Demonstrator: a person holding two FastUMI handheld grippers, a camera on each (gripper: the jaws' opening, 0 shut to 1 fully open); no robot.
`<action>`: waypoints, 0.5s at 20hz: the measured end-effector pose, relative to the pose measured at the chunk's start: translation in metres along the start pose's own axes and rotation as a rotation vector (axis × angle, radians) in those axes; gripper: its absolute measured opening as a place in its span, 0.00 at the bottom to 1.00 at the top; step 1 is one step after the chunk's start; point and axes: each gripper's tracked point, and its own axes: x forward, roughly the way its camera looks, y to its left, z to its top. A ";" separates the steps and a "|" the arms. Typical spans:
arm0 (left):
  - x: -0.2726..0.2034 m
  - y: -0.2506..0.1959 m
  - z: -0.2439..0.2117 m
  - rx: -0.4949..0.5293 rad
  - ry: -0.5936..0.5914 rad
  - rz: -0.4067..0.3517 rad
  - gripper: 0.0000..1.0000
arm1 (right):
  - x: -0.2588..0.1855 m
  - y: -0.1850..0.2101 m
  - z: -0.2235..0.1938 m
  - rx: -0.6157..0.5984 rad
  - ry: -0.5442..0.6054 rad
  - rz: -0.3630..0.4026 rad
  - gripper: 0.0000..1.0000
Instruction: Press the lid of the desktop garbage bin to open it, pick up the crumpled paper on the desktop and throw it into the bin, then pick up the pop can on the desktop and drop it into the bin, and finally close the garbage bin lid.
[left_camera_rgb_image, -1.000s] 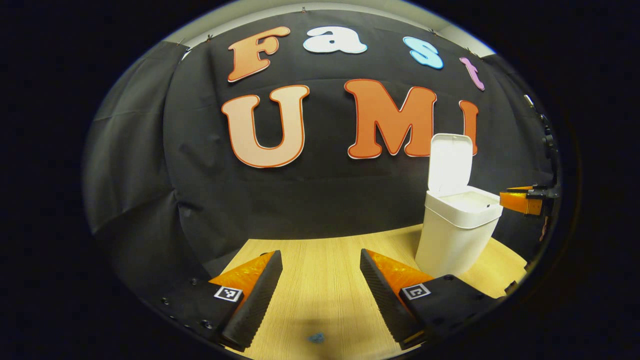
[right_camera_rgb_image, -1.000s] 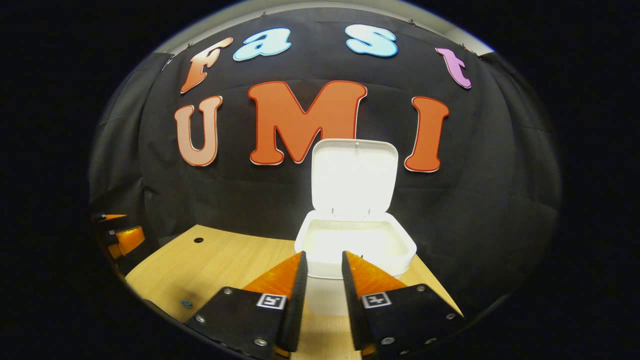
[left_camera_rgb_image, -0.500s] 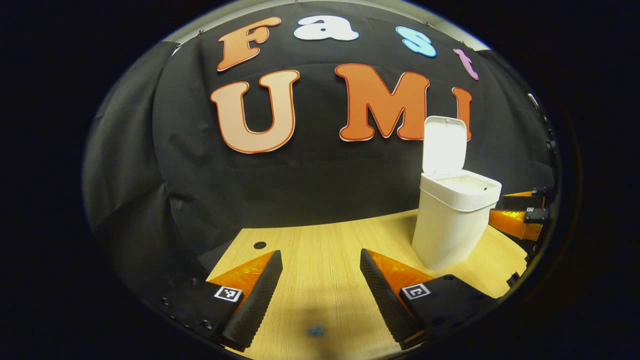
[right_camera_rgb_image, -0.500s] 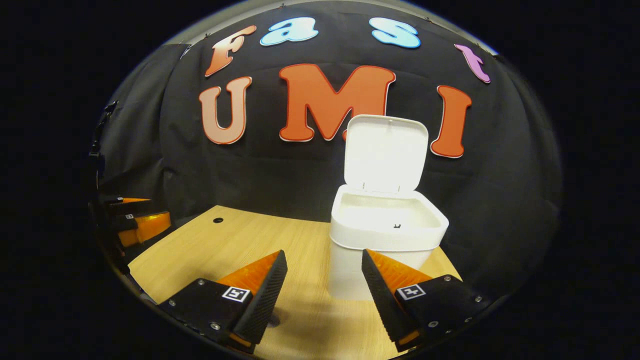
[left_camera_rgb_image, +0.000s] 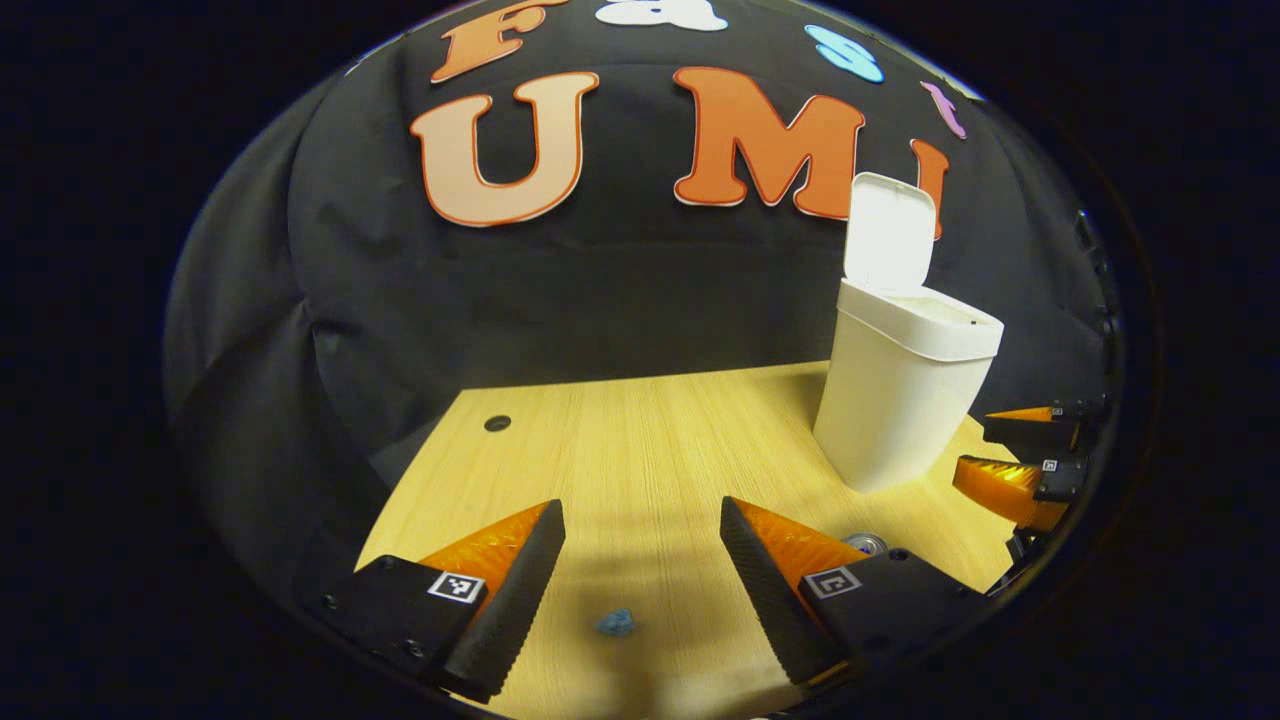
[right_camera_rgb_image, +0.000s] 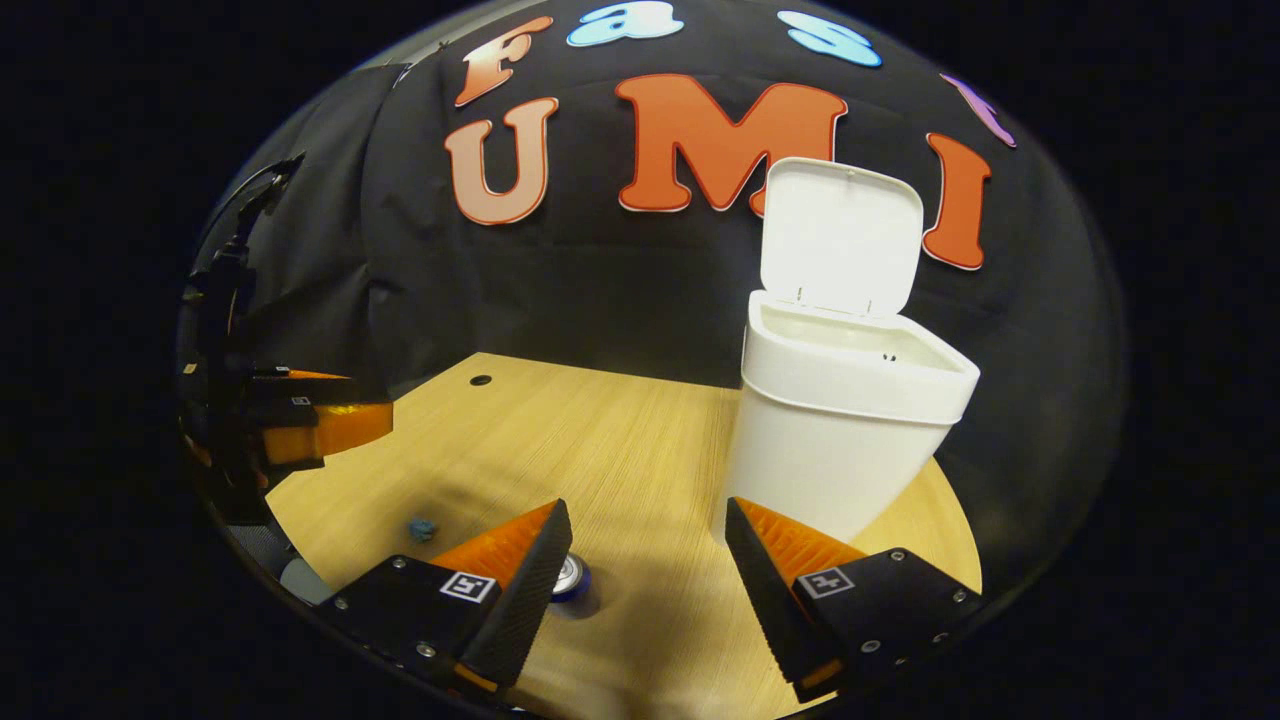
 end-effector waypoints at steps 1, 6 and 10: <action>0.002 0.000 -0.009 -0.006 0.020 -0.006 1.00 | 0.002 0.004 -0.006 -0.001 0.010 0.007 0.94; 0.014 0.001 -0.047 -0.010 0.126 -0.021 1.00 | 0.009 0.024 -0.034 -0.011 0.073 0.056 0.95; 0.021 0.006 -0.086 0.009 0.233 -0.018 1.00 | 0.011 0.036 -0.051 -0.016 0.114 0.082 0.97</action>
